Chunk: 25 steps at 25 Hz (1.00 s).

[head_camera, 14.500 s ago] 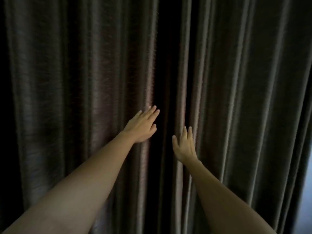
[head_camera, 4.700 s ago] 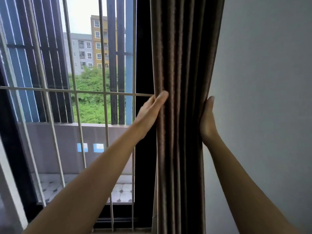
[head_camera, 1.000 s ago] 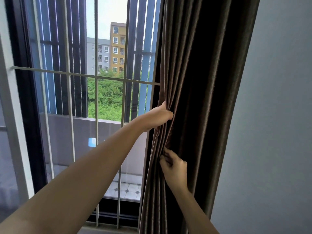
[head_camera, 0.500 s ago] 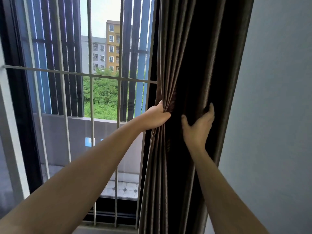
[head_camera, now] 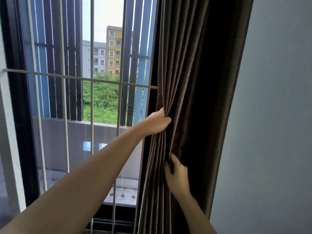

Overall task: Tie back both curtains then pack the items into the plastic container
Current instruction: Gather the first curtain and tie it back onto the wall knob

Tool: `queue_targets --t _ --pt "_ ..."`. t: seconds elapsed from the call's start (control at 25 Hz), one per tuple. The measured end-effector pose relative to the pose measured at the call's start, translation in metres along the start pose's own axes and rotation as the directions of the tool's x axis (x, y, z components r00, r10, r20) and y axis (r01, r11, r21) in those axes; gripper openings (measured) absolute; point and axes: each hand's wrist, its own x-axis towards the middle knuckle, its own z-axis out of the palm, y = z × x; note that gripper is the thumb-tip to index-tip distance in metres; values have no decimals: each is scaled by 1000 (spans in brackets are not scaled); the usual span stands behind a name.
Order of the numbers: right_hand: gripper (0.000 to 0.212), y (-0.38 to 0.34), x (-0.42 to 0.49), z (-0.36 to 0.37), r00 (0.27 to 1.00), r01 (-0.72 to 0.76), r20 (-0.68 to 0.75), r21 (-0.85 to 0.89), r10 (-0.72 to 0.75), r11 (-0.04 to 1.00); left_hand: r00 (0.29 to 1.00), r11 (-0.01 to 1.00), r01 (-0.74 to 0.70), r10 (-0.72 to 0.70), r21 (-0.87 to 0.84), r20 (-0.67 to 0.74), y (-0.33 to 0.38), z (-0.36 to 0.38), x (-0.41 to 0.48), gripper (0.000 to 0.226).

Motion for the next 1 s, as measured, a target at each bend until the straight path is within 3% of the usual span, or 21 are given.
queue_targets --t 0.2,0.28,0.36,0.44,0.52,0.56,0.6,0.68,0.8,0.88,1.0 --pt "24 -12 -7 0 996 -43 75 -4 43 999 1000 995 2 0 -100 25 7 5 -5 47" --pt "30 -21 -11 -5 984 -68 167 8 66 998 999 999 -50 49 -12 -20 9 8 -5 55" --pt "40 -28 -14 -13 976 -45 212 -6 45 999 993 995 -66 72 70 -88 9 11 -5 45" --pt "44 -28 -10 -27 985 97 -125 -173 -120 980 991 998 -43 50 53 -125 9 11 -8 37" --pt "48 -28 8 -52 803 129 -545 -239 -243 962 993 999 -32 35 27 -114 9 10 -11 29" --pt "58 -32 21 -69 750 78 -636 -187 -181 979 994 999 -40 41 14 -104 9 10 -13 26" --pt "70 -34 36 -88 767 11 -638 -100 -73 995 993 999 -53 52 0 -101 9 11 -16 23" --pt "81 -35 64 -113 877 -88 -469 67 109 994 992 998 -65 64 -11 -110 10 12 -18 23" --pt "66 -31 74 -105 985 -62 -162 -50 53 997 991 998 -67 64 -21 -115 10 17 -15 32" --pt "64 -25 62 -84 1000 10 18 -57 -8 998 992 997 -71 69 -11 -108 11 19 -14 35" --pt "64 -16 35 -54 964 60 256 32 -66 998 991 997 -81 80 -4 -105 13 17 -12 37"
